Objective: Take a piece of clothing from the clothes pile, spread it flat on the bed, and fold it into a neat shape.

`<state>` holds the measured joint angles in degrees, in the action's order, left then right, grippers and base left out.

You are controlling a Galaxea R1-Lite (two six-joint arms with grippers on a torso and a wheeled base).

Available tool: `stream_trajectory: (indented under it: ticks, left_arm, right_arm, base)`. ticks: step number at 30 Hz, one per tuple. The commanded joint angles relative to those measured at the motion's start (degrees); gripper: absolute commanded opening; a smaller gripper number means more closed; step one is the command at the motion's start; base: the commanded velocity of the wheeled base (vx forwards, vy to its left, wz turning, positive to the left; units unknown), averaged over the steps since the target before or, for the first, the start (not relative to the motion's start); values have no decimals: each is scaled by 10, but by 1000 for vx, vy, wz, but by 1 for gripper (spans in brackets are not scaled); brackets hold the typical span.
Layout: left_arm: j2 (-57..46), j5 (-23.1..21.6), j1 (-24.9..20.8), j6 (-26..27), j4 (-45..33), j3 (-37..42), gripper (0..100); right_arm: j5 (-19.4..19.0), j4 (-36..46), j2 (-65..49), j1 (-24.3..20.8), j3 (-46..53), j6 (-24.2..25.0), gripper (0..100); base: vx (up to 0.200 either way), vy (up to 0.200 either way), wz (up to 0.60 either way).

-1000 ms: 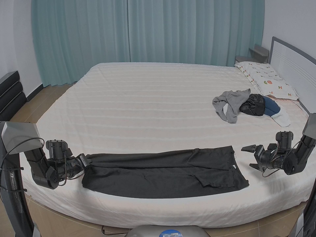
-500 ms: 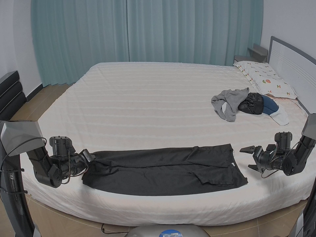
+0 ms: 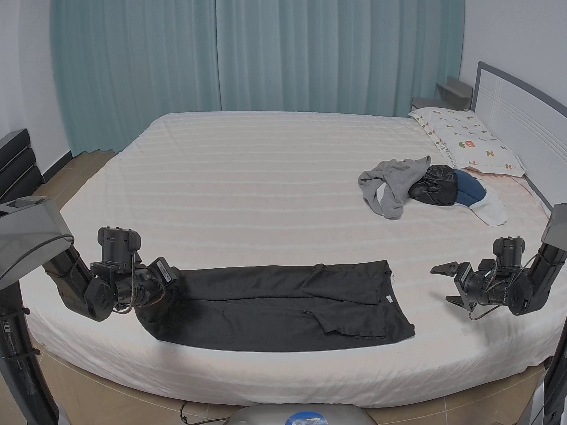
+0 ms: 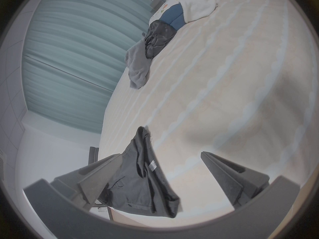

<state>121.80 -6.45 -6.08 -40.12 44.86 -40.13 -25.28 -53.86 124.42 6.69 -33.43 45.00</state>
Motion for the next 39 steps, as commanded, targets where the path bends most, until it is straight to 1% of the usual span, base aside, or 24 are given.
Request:
stream_trajectory:
  ticks: [1,3,5,8,11,12,13,14,20,23,25,26,30,35,39]
  left_arm:
    - [-39,22,-45,-1,-46,-42,0]
    - [-40,34,-57,-6,-61,-52,0]
    - [-40,53,-82,-14,-87,-74,0]
    - [-40,61,-110,-16,-129,-100,0]
    - [-39,68,-124,-16,-157,-121,0]
    - [-39,75,-133,-16,-177,-139,0]
    - [-39,75,-133,-16,-177,-139,0]
    - [-37,82,-141,-16,-200,-160,0]
    - [-31,85,-168,-16,-275,-224,0]
    - [-22,86,-178,-17,-289,-246,0]
    - [-21,86,-178,-17,-289,-247,0]
    - [-9,87,-191,-17,-298,-262,0]
    - [14,90,-205,-19,-312,-289,0]
    - [49,115,-219,-37,-313,-318,0]
    - [66,125,-227,-39,-313,-333,0]
  right_arm:
    - [0,0,-1,-1,1,0,100]
    - [0,0,-1,-1,1,0,100]
    - [0,0,-1,-1,1,0,100]
    - [0,0,-1,-3,2,0,100]
    - [0,0,-1,-5,2,0,100]
    - [0,0,-1,-5,2,0,100]
    - [0,0,-1,-5,2,0,100]
    - [0,0,-1,-6,3,0,100]
    - [0,-1,0,-12,4,0,100]
    - [0,-1,0,-14,5,0,100]
    - [0,-1,0,-14,5,0,100]
    - [0,-1,1,-14,6,0,100]
    - [0,-5,7,-14,6,-1,100]
    - [0,-5,7,-14,6,-1,100]
    - [0,-5,8,-18,7,-1,100]
  base:
    - [0,-200,0]
    - [0,-200,0]
    - [0,-200,0]
    - [0,-200,0]
    - [0,-200,0]
    - [0,-200,0]
    - [0,-200,0]
    - [0,-200,0]
    - [0,-200,0]
    - [0,-200,0]
    - [0,-200,0]
    - [0,-200,0]
    - [0,0,0]
    - [0,0,0]
    - [0,0,0]
